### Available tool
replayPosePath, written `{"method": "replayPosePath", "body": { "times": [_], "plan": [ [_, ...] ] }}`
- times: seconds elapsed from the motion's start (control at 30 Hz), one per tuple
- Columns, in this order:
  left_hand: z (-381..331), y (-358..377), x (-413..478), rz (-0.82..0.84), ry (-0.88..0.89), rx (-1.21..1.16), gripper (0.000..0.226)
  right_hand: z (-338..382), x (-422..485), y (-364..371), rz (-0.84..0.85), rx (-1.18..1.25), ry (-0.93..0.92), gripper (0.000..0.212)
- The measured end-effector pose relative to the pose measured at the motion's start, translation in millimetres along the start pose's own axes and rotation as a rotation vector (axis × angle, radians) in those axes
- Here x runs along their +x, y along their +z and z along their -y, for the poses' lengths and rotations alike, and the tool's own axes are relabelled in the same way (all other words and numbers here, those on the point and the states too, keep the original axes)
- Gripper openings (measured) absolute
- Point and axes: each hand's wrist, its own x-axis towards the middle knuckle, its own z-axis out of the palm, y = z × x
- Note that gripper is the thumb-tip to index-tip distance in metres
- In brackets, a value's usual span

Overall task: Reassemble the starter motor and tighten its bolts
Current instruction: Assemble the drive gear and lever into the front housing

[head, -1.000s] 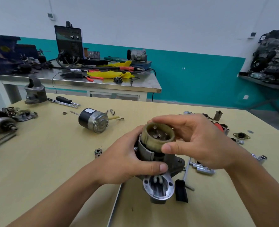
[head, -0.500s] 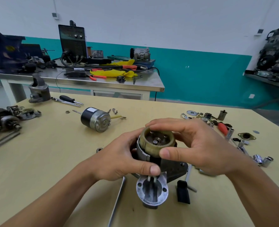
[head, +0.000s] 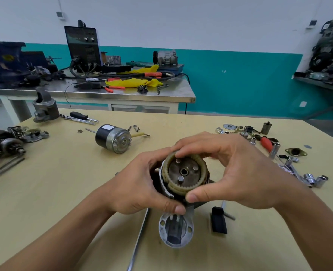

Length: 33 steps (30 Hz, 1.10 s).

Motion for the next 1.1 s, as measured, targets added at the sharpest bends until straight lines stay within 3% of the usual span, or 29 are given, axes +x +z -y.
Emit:
{"method": "replayPosePath", "body": {
  "times": [0.33, 0.7, 1.1],
  "plan": [
    [4, 6, 0, -0.071, 0.018, 0.062, 0.077, 6, 0, -1, 0.054, -0.094, 0.033, 0.067],
    [11, 7, 5, -0.069, -0.014, 0.038, 0.092, 10, -1, -1, 0.026, -0.125, 0.011, 0.062],
    [13, 6, 4, -0.083, -0.018, -0.008, 0.090, 17, 0, 0, -0.049, -0.209, 0.040, 0.055]
  ]
}}
